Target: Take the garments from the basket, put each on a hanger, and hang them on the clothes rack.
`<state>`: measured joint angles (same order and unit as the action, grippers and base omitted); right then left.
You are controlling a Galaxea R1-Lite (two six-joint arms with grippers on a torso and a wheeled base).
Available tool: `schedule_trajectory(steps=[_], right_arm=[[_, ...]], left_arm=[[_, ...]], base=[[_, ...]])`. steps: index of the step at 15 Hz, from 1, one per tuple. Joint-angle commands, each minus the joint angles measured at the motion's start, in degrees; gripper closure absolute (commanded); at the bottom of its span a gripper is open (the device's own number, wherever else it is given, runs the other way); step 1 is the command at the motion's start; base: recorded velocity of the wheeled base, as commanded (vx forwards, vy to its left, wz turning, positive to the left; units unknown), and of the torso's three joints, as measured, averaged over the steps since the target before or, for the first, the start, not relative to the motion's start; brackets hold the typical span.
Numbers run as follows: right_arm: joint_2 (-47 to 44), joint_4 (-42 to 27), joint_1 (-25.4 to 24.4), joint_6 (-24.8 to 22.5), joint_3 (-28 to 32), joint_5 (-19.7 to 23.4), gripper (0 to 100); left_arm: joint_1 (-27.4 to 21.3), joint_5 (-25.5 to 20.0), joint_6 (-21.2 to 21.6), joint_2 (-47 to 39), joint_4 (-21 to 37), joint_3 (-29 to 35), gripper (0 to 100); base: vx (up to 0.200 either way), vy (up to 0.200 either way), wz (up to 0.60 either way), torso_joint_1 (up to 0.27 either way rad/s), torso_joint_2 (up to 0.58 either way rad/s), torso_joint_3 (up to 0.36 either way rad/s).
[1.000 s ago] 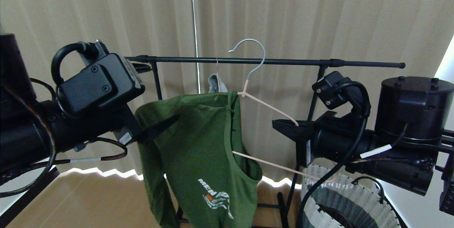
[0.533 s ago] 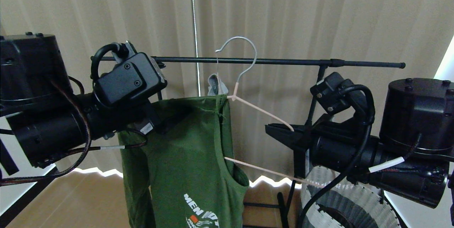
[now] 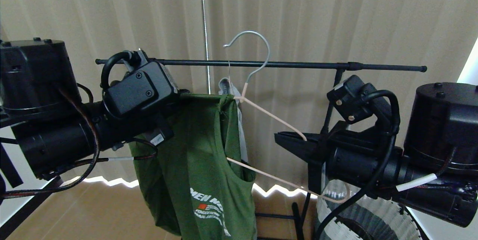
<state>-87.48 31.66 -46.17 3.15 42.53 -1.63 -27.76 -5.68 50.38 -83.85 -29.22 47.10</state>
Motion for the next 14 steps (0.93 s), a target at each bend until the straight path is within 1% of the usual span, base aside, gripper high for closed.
schedule_trajectory(steps=[1,6,7,9,11,13,14], right_arm=[[0.73,-0.19,0.02,0.02,-0.08,-0.04,100],[0.82,-0.46,0.11,-0.16,-0.08,-0.04,100],[0.82,-0.55,0.11,-0.24,-0.26,-0.04,0],[0.73,-0.19,0.11,-0.24,-0.35,-0.12,0],[1.52,-0.11,0.46,0.02,-0.52,-0.65,0],[2.40,-0.11,0.90,-0.16,-2.02,-0.65,0],[2.58,-0.11,0.90,-0.16,-2.54,-0.65,0]], left_arm=[[0.16,0.23,-0.11,0.00,-0.31,-0.26,100],[0.16,0.50,-0.20,1.14,-1.28,-2.37,100],[0.16,0.76,-0.20,1.49,-2.07,-3.07,100],[0.34,1.55,-0.29,1.76,-2.33,-3.33,100],[1.83,10.34,-0.64,1.93,-2.33,-3.77,100],[2.09,15.70,-4.50,1.67,-2.24,-4.13,100],[2.09,18.86,-5.74,1.49,-2.24,-4.13,100]], base=[[0.000,0.000,0.00,0.000,0.00,0.000],[0.000,0.000,0.00,0.000,0.00,0.000],[0.000,0.000,0.00,0.000,0.00,0.000],[0.000,0.000,0.00,0.000,0.00,0.000],[0.000,0.000,0.00,0.000,0.00,0.000],[0.000,0.000,0.00,0.000,0.00,0.000],[0.000,0.000,0.00,0.000,0.00,0.000]])
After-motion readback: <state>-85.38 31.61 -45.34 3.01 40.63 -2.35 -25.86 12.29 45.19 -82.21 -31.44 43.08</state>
